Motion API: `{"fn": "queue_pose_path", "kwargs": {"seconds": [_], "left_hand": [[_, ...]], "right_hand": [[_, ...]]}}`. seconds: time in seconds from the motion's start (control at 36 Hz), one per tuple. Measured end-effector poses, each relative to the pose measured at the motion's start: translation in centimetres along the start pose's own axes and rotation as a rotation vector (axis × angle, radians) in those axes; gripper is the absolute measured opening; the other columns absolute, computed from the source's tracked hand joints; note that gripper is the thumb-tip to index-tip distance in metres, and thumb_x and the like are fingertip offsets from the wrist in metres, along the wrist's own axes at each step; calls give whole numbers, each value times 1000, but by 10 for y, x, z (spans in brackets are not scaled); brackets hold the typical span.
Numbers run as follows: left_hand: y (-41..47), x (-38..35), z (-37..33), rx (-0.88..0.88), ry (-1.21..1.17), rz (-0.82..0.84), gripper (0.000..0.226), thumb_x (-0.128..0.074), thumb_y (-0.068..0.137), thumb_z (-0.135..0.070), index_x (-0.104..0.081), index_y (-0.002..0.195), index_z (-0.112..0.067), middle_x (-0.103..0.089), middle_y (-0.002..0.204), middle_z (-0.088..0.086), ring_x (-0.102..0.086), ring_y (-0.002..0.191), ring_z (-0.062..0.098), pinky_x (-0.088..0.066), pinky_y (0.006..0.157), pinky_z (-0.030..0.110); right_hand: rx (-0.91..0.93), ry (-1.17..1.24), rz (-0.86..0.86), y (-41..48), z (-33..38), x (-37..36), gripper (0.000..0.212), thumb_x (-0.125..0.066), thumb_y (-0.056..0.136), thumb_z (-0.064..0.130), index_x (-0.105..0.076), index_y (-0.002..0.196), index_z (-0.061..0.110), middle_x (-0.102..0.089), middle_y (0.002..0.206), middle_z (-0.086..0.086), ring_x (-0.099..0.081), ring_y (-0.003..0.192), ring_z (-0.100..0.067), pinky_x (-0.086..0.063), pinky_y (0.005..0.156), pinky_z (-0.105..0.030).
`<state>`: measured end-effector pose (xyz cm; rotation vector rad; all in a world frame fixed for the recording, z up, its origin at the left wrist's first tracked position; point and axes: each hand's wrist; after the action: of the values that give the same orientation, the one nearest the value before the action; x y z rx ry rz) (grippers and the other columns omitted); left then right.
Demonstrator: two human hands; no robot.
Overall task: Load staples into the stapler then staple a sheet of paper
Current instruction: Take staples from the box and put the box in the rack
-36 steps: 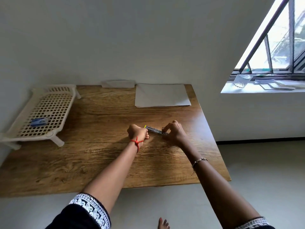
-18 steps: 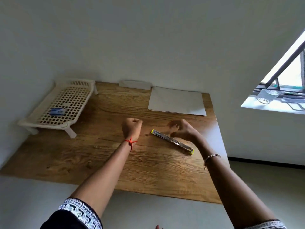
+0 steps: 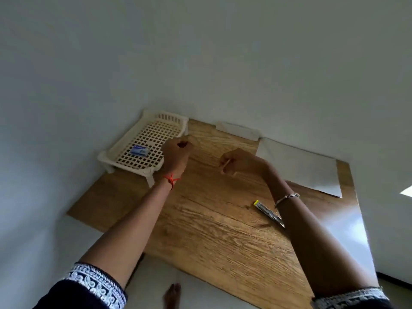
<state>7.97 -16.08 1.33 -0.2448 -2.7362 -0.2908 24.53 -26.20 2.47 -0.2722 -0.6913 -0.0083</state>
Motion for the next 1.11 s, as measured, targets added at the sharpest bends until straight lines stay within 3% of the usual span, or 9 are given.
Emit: {"fn": "queue_pose_path", "kwargs": {"seconds": [0.08, 0.17, 0.25, 0.39, 0.5, 0.67, 0.89, 1.03, 1.11], "left_hand": [[28, 17, 6, 8, -5, -2, 17, -60, 77, -5, -65, 61, 2, -56, 56, 16, -48, 57, 16, -30, 43, 11], [56, 36, 20, -5, 26, 19, 20, -58, 81, -5, -63, 63, 3, -58, 62, 25, -49, 63, 15, -36, 58, 25], [76, 59, 33, -30, 62, 82, 11, -60, 83, -6, -61, 73, -10, -57, 69, 15, -52, 70, 14, -37, 63, 23], [102, 93, 60, 4, 206, 224, 27, -62, 81, 3, -67, 107, 6, -68, 112, 22, -62, 107, 29, -46, 87, 26], [112, 117, 81, 48, 278, 415, 55, -73, 75, -1, -54, 126, 5, -53, 134, 19, -51, 124, 30, -40, 103, 32], [116, 129, 103, -11, 379, 480, 44, -60, 84, 2, -53, 128, 3, -51, 135, 20, -49, 126, 30, -36, 103, 30], [130, 124, 109, -48, 373, 539, 35, -61, 81, 5, -63, 117, 2, -60, 124, 21, -56, 116, 32, -43, 98, 34], [143, 116, 87, 9, 73, 601, 37, -60, 85, 3, -59, 122, 2, -59, 120, 13, -57, 108, 21, -50, 79, 18], [141, 95, 66, 182, -357, 630, 35, -53, 88, 6, -53, 123, 1, -59, 112, 7, -58, 101, 19, -54, 72, 11]], "right_hand": [[67, -37, -43, 34, 29, -9, 11, -66, 76, 2, -69, 87, 2, -66, 74, 0, -57, 62, 2, -44, 62, -17], [119, -70, -85, 68, 57, -22, 12, -63, 75, -2, -69, 86, -2, -66, 76, -4, -56, 58, 5, -43, 63, -13], [164, -54, -159, 96, 80, -41, 10, -62, 75, -4, -70, 80, 0, -62, 71, -1, -53, 54, 7, -38, 56, -3], [140, -94, -181, 140, 104, -78, 3, -66, 78, 4, -66, 75, 4, -60, 76, -5, -51, 71, -14, -35, 61, -21], [100, -141, -198, 165, 111, -105, 30, -69, 78, 10, -63, 105, -3, -61, 109, -20, -53, 102, -28, -35, 80, -26], [43, -197, -164, 185, 114, -131, 41, -64, 83, 15, -53, 118, -2, -49, 124, -21, -44, 115, -30, -30, 86, -26], [31, -214, -148, 188, 114, -131, 25, -61, 85, 14, -63, 100, -7, -62, 105, -26, -55, 92, -32, -33, 70, -28], [54, -91, -311, 170, 105, -98, 30, -71, 77, 14, -64, 100, -4, -62, 88, -16, -57, 81, -28, -38, 63, -23], [68, 77, -476, 148, 101, -74, 31, -78, 70, 12, -66, 96, -2, -61, 71, -4, -55, 63, -15, -42, 57, -21]]}}
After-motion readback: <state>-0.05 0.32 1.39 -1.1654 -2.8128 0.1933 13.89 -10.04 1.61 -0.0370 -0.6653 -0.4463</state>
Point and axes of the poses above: each hand's wrist, its own y-axis towards the middle knuckle, its own x-axis out of the back of the hand, z = x × y
